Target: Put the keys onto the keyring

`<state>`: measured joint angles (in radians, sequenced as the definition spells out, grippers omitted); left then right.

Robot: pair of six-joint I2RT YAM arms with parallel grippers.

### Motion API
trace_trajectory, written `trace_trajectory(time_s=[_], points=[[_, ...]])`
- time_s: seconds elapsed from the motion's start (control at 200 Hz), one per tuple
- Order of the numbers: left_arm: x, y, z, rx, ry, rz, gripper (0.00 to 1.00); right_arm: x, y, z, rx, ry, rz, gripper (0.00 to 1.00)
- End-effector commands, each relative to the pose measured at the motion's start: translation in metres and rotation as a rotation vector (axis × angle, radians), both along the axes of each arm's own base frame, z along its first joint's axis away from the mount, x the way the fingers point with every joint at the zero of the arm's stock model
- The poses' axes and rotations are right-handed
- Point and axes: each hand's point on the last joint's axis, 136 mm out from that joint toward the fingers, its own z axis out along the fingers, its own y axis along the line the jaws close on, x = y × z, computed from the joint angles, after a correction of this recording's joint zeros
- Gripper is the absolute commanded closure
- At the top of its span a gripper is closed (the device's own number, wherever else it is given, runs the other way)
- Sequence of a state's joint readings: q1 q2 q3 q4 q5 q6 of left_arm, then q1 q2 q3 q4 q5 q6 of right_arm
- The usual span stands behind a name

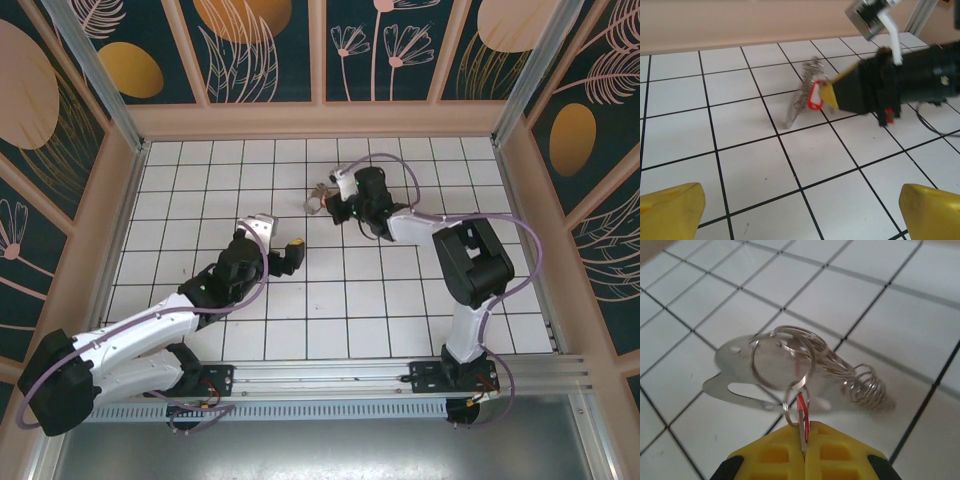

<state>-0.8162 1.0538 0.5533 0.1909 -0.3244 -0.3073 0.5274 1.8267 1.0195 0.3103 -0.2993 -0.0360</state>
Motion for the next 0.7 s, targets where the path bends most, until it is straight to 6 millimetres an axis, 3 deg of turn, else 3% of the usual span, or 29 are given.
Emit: trace_trajectory(time_s=[0.0, 0.195, 0.365, 0.485, 0.591, 0.696], points=[[0.003, -0.002, -0.002, -0.032, 0.004, 0.010, 0.02, -0.016, -0.005, 0.020, 0.061, -0.031, -0.032, 1.00], [0.005, -0.004, -0.011, -0.019, 0.043, 0.013, 0.01, -0.046, -0.024, -0.003, 0.071, 0.031, -0.063, 1.00], [0.005, -0.020, -0.014, -0.121, 0.076, -0.046, 0.01, -0.072, -0.036, -0.022, 0.107, 0.101, -0.086, 0.87], [0.012, -0.033, -0.016, -0.202, 0.107, -0.072, 0.02, -0.087, -0.043, -0.020, 0.107, 0.083, -0.104, 0.76], [0.024, -0.040, -0.014, -0.203, 0.111, -0.080, 0.02, -0.091, -0.055, -0.006, 0.099, 0.035, -0.136, 0.61], [0.041, -0.024, -0.010, -0.241, 0.114, -0.060, 0.01, -0.094, -0.064, 0.019, 0.102, -0.060, -0.147, 0.31]])
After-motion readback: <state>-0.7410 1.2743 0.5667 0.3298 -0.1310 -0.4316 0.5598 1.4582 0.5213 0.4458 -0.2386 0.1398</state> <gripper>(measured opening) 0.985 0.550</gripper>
